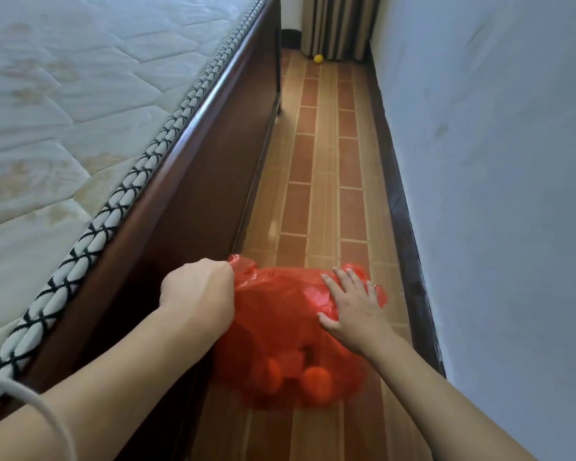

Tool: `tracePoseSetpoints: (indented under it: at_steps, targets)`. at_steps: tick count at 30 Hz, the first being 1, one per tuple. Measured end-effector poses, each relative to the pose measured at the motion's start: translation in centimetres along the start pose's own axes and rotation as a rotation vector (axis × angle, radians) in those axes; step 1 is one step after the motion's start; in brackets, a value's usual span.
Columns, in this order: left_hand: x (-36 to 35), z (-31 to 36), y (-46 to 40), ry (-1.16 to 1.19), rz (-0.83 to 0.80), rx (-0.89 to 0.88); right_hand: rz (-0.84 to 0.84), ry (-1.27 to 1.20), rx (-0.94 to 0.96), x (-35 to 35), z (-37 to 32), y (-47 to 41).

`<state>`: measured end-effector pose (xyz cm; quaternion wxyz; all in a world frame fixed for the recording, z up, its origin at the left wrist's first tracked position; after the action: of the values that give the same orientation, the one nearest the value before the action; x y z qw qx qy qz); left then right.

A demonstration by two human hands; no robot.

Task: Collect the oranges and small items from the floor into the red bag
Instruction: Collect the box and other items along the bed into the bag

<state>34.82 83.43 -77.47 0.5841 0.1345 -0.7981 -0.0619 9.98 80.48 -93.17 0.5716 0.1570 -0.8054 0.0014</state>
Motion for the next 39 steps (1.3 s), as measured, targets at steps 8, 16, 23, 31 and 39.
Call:
tracePoseSetpoints:
  at_steps: [8,16,23,31,39]
  targets:
    - [-0.2,-1.1,-0.3,-0.057,0.04,0.112,-0.005,-0.099,-0.105,-1.0,4.0,0.9]
    - [-0.3,-1.2,0.5,-0.034,0.108,0.074,0.114,-0.242,0.412,0.0,-6.0,1.8]
    - [-1.6,0.9,0.2,0.024,0.157,0.053,-0.301,-0.115,0.321,-8.3,-4.3,4.1]
    - [-11.2,6.4,0.0,0.136,0.288,-0.034,-0.433,-0.092,0.315,-11.0,-5.1,6.5]
    - [-14.0,5.2,-1.9,0.42,0.179,0.066,-0.526,-0.178,0.328,-11.4,-5.9,8.3]
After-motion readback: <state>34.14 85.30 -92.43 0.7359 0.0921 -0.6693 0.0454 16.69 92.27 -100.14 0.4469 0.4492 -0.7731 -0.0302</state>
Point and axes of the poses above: each hand's wrist, its own y-axis away from the middle knuckle, its own x-axis out of the back of the hand, z = x × y, the point moved 4 cm from there along -y, towards the middle knuckle, and after that the axes turned 10 degrees about -y, right-handed, at the moved point
